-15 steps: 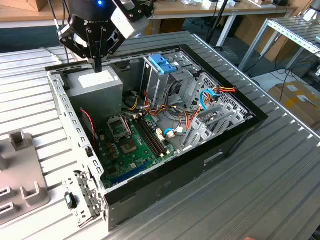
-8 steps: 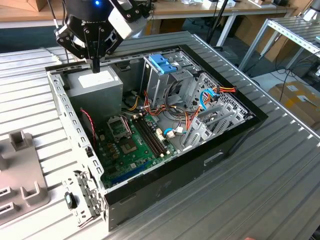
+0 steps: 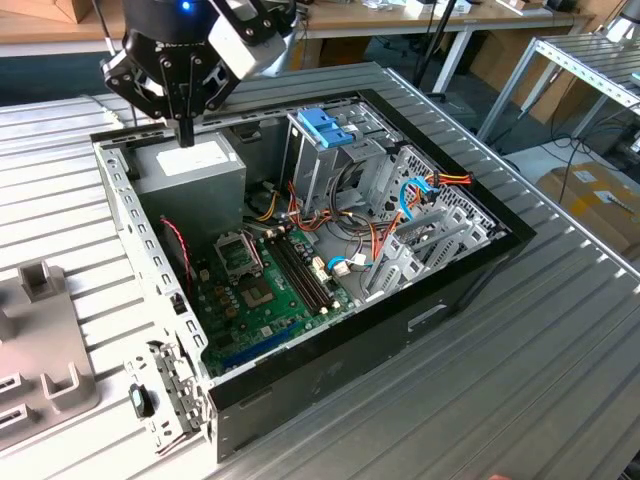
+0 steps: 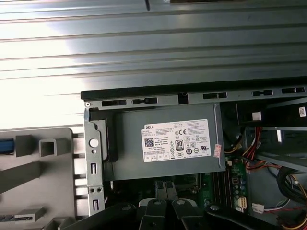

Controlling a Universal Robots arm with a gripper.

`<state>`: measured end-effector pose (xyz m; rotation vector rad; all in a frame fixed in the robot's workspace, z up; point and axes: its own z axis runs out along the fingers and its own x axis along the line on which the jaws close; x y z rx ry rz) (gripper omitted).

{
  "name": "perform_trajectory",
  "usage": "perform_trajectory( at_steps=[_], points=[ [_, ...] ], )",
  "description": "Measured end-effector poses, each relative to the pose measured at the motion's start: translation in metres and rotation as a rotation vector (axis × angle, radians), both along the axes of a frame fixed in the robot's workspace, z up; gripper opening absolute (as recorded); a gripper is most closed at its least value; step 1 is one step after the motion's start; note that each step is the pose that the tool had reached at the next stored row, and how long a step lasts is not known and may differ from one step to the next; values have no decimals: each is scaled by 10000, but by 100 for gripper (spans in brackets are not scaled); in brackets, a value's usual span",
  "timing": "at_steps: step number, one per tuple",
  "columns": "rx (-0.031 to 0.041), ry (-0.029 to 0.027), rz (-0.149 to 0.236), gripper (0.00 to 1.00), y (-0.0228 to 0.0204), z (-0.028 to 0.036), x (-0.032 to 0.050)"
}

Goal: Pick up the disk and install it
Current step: 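Reach for the disk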

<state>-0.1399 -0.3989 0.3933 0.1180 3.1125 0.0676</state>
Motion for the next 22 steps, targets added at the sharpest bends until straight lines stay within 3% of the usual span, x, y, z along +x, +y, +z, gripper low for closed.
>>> perform_trajectory(
  at_steps=[11, 22],
  points=[
    [0, 0, 0, 11, 0, 0, -106],
    [0, 0, -1, 11, 0, 0, -276]
  ],
)
